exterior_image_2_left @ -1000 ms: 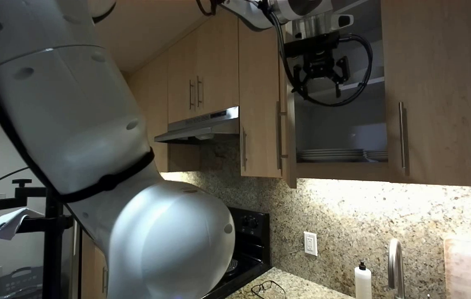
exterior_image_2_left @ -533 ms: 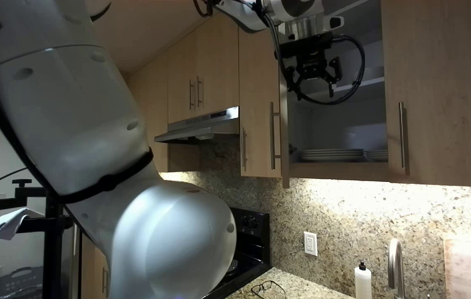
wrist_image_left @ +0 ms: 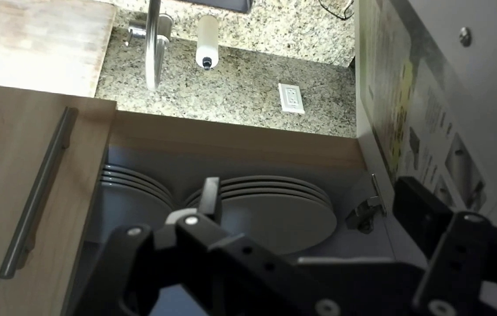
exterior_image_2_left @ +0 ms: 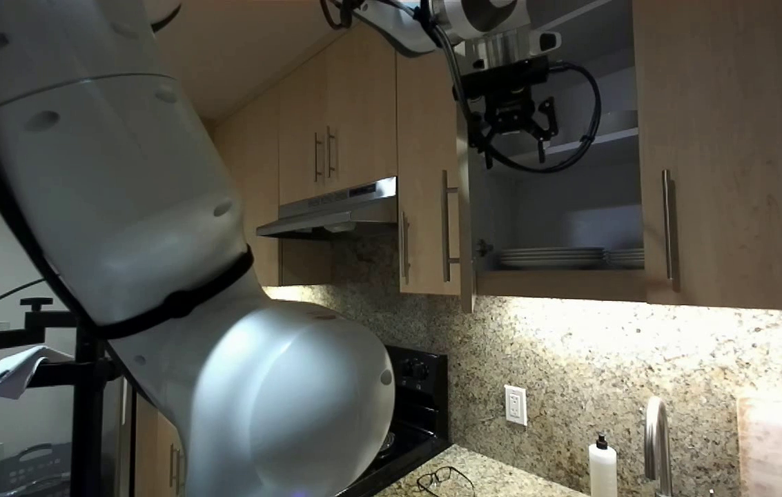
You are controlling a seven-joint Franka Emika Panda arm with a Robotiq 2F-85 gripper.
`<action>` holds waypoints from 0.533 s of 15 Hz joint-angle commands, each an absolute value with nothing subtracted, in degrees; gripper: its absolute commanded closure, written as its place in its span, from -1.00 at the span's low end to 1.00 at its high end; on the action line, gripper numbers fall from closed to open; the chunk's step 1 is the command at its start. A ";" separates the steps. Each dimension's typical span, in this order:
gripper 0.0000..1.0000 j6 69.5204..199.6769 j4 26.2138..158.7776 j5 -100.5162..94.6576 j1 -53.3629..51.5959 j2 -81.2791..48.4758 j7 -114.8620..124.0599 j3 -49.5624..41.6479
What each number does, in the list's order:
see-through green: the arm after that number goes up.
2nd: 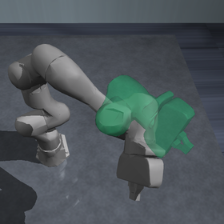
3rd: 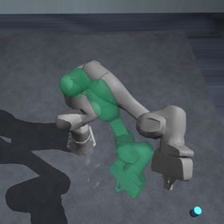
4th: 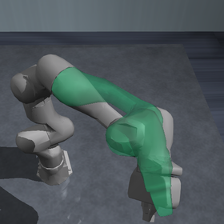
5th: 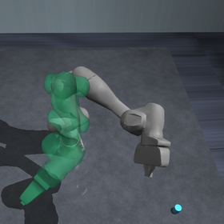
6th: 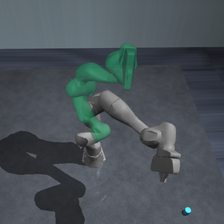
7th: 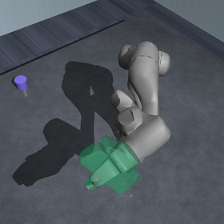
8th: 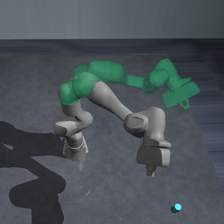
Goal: Open the cupboard door
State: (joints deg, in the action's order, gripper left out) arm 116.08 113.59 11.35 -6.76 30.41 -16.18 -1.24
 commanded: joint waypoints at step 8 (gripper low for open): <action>-1.00 120.19 115.71 10.77 -8.81 32.06 -18.88 -0.25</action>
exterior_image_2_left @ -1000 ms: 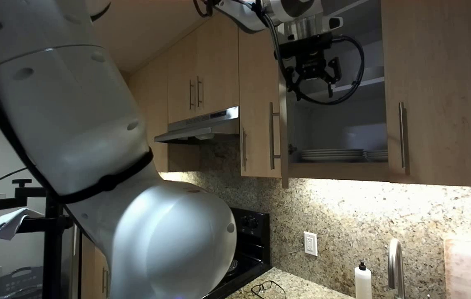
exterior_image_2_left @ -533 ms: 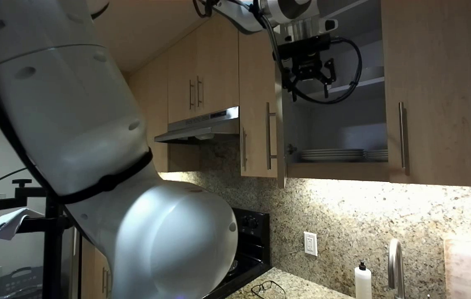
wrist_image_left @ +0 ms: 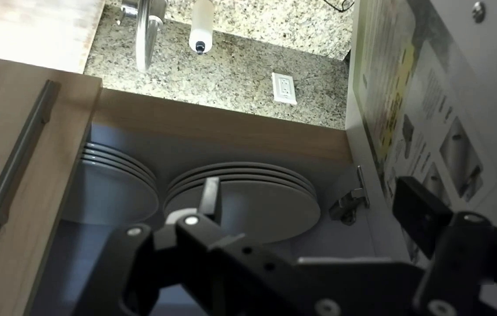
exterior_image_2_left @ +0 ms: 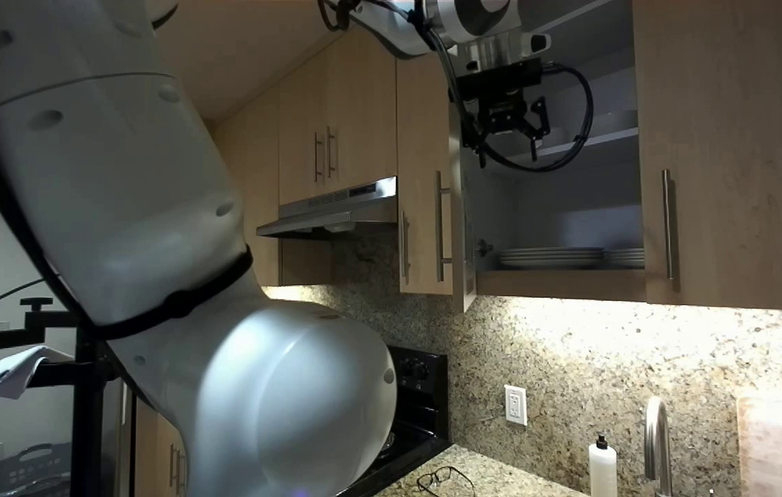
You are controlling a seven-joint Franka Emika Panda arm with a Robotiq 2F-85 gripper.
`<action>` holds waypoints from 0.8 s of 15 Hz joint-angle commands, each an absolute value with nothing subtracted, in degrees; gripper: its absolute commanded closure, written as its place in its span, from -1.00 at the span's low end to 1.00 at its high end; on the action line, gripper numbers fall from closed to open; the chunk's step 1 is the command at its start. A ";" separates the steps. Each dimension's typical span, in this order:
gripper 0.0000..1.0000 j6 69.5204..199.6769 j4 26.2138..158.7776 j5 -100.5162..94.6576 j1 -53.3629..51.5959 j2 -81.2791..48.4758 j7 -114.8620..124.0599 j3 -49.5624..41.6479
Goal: Open the cupboard door
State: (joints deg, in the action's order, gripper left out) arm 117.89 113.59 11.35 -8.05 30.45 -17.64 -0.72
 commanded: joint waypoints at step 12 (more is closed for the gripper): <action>-1.00 123.72 116.86 13.50 -12.86 32.26 -24.14 -1.31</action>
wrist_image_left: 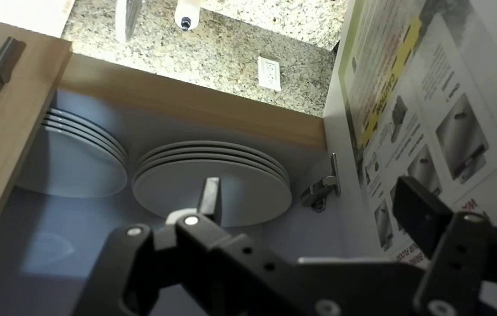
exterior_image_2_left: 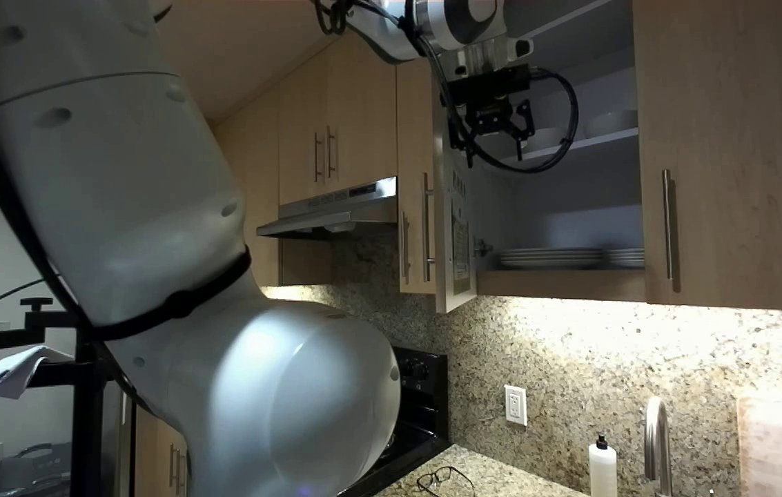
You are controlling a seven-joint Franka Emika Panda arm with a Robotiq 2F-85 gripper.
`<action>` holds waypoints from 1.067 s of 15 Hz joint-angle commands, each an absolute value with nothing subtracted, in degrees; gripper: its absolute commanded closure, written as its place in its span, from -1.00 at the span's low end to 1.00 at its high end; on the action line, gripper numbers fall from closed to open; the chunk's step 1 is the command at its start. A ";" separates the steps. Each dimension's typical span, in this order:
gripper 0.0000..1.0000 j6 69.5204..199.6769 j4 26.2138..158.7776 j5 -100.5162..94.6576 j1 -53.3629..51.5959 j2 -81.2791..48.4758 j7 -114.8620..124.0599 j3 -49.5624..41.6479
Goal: Open the cupboard door
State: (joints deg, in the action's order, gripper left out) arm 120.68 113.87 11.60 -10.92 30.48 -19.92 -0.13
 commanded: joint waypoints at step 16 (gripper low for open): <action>-1.00 124.86 118.56 22.52 -18.58 31.98 -36.73 -6.45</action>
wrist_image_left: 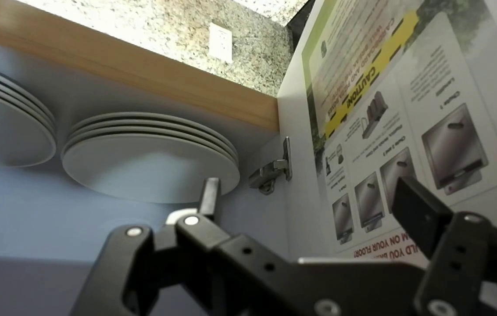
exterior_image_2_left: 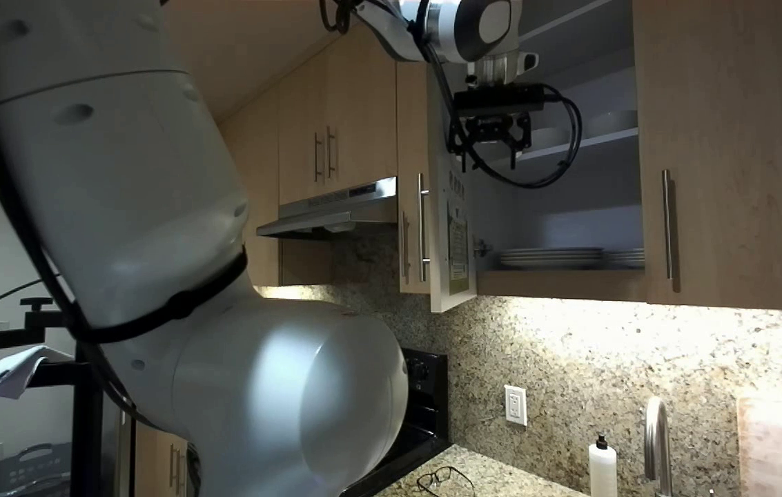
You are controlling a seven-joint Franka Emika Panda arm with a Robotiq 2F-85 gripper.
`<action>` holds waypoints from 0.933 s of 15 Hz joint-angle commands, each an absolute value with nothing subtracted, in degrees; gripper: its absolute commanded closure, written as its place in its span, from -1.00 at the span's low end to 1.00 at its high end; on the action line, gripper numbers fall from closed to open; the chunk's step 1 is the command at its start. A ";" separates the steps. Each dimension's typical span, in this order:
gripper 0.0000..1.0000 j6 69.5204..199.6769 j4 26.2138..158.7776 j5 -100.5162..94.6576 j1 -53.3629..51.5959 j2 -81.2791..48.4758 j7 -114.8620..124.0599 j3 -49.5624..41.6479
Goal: Open the cupboard door
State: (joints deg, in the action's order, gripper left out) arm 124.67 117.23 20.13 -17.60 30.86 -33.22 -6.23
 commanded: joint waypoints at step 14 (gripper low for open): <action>-1.00 122.94 115.84 22.18 -20.47 29.30 -36.91 -5.09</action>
